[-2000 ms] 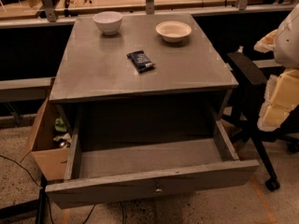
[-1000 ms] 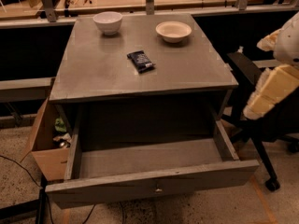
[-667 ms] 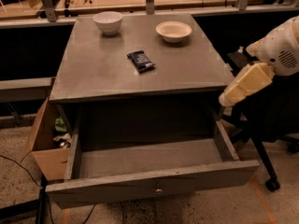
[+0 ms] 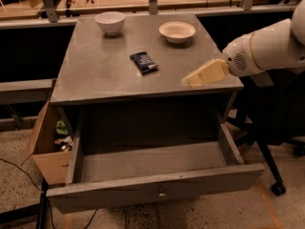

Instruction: Place rxbar blueberry into top drawer

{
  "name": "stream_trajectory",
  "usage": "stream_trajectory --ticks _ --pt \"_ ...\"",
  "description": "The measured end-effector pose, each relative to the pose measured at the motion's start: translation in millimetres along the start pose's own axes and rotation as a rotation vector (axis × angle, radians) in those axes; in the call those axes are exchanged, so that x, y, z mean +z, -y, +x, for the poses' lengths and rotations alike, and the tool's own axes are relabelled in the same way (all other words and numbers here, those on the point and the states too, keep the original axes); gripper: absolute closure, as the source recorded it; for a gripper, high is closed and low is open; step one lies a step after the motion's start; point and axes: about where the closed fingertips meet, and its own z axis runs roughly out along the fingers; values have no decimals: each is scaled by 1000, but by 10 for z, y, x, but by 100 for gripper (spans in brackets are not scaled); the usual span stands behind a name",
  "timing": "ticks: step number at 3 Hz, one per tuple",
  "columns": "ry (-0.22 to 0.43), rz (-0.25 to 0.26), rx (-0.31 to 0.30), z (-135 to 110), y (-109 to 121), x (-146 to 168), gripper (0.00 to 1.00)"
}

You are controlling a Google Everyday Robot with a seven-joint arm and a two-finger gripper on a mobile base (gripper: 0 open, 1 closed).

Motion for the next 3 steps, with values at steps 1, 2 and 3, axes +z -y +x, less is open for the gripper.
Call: stream_trajectory --ticks 1,2,3 --pt "82 124 41 -478 276 196 0" --pt "67 148 26 -686 238 478 0" --pt "67 147 25 -691 231 480 0"
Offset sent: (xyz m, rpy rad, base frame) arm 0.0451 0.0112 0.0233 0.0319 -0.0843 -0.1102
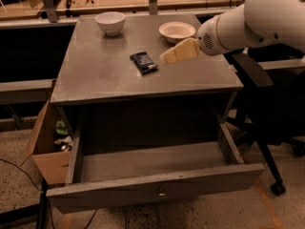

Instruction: Place rxbar blueberry into top drawer

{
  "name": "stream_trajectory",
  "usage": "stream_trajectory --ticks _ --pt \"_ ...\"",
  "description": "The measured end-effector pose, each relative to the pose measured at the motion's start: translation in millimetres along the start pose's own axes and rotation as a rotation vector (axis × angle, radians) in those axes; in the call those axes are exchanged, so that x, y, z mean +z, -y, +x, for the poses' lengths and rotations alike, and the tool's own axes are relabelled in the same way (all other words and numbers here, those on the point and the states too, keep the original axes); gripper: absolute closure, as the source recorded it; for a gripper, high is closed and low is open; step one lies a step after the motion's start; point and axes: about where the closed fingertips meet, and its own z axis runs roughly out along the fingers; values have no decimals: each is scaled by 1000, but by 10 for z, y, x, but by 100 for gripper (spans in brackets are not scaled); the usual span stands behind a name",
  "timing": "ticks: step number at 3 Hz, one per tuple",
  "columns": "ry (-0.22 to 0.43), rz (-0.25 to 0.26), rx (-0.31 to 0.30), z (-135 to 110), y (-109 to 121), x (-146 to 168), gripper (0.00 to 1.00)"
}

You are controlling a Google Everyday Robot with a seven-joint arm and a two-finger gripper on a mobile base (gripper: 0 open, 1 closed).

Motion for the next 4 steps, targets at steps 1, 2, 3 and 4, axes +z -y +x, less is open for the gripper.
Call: stream_trajectory --ticks 1,2,3,4 --pt "37 33 -2 -36 11 136 0" --pt "98 107 -22 -118 -1 505 4" --pt "150 122 -26 -203 -27 813 19" --pt "181 89 -16 -229 -140 1123 27"
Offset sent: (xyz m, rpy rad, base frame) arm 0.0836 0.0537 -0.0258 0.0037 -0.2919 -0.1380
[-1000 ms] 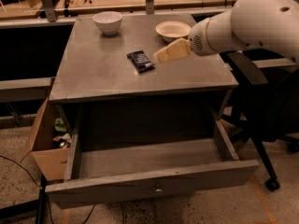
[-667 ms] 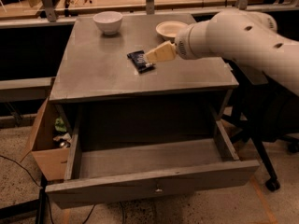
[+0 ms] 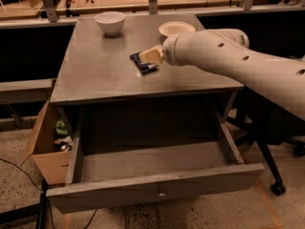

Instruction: Place rxbar blueberry into top drawer

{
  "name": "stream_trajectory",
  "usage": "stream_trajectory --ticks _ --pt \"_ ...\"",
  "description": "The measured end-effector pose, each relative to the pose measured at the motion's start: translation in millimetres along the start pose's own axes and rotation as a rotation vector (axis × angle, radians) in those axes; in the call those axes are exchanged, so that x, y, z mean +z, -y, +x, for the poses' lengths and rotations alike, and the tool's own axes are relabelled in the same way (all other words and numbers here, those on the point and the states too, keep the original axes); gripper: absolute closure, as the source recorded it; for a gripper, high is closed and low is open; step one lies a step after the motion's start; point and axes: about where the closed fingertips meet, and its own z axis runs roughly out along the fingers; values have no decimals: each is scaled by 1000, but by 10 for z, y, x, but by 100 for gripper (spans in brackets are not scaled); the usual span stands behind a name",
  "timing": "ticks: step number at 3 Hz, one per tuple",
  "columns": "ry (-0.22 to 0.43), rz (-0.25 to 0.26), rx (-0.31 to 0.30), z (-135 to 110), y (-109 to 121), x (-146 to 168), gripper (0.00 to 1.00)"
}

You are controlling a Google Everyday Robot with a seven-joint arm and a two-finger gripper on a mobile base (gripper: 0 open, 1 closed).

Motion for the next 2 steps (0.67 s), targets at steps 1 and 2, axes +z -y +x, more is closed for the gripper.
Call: stream_trajectory --ticks 1,2 --pt "11 -35 28 85 -137 246 30" --pt "22 -55 42 131 -227 417 29"
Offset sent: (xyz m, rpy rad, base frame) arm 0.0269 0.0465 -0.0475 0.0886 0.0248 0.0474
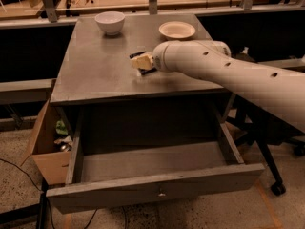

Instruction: Place rxbar blueberry into top drawer

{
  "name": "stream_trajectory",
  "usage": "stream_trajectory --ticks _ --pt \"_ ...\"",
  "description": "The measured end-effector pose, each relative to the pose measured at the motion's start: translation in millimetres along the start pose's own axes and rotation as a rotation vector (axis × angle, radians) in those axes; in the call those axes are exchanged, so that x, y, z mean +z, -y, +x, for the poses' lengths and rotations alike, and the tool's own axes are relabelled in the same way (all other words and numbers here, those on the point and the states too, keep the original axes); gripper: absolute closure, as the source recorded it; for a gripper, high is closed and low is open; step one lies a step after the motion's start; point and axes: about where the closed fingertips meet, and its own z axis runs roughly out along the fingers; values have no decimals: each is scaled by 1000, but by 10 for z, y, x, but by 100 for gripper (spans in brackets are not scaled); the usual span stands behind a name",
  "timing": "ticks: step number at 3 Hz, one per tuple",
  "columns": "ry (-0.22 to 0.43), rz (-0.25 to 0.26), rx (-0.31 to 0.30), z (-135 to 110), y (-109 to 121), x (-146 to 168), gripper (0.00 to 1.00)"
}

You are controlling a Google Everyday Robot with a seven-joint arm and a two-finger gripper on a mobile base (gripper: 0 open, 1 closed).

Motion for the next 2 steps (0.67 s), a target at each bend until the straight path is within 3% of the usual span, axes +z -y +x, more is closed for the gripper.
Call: stream_trajectory --ticks 2 --pt "-13 -35 48 202 -70 344 34"
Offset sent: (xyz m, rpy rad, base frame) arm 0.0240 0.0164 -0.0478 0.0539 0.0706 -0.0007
